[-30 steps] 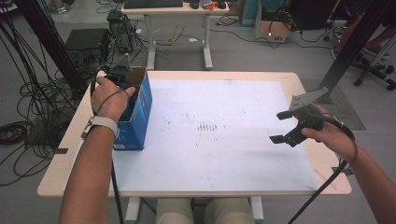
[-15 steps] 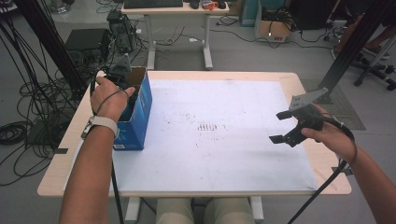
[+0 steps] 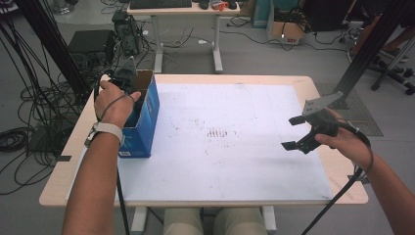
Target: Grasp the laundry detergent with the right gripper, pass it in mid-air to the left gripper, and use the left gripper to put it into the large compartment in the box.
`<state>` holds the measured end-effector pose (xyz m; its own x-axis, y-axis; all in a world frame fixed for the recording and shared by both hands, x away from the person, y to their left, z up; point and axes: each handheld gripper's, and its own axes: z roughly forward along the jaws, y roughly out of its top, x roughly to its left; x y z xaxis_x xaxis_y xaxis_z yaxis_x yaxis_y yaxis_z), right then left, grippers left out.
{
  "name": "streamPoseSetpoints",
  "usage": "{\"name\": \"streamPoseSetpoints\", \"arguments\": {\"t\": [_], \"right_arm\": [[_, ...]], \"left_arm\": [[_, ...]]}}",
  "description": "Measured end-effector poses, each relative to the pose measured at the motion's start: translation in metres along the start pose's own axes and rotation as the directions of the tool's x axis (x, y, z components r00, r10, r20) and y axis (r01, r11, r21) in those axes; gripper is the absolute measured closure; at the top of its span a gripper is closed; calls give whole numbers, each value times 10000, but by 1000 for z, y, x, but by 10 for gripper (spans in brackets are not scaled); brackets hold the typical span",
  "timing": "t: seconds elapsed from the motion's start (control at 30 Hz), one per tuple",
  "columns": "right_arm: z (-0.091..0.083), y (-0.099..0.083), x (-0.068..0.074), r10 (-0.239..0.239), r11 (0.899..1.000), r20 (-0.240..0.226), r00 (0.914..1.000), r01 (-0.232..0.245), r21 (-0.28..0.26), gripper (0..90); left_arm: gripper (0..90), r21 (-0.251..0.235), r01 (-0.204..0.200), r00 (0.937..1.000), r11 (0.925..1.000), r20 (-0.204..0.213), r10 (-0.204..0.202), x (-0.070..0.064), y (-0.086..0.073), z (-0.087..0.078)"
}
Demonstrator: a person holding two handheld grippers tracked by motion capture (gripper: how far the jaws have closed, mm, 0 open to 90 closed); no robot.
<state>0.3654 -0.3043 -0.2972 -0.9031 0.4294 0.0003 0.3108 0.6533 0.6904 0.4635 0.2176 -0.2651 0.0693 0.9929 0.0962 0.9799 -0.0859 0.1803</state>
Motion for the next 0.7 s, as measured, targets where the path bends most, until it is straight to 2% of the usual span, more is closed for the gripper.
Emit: {"name": "streamPoseSetpoints", "arguments": {"t": [0.37, 0.4, 0.43, 0.47, 0.53, 0.7], "right_arm": [[-1, -2, 0, 20, 10000, 15, 10000, -20, -21, 29], [-1, -1, 1, 200, 9998, 35, 9998, -199, -81, 28], [-1, -2, 0, -5, 10000, 8, 10000, 5, -28, 28], [-2, -2, 0, 12, 10000, 28, 10000, -12, -26, 28], [-4, -2, 3, 443, 9988, 102, 9990, -445, 215, 28], [-4, -2, 4, 501, 9985, 105, 9987, -503, 232, 28]], "left_arm": [[372, 76, 47, 10000, 10000, 16, -47, 0, 0, 0], [373, 33, 18, 10000, 10000, -7, -18, 0, 0, 0], [373, 20, 39, 10000, 10000, -12, -39, 0, 0, 0], [373, 63, 15, 10000, 10000, -9, -15, 0, 0, 0], [373, 5, 12, 10000, 10000, -29, -12, 0, 0, 0], [373, 24, 82, 10000, 10000, -23, -82, 0, 0, 0]]}}
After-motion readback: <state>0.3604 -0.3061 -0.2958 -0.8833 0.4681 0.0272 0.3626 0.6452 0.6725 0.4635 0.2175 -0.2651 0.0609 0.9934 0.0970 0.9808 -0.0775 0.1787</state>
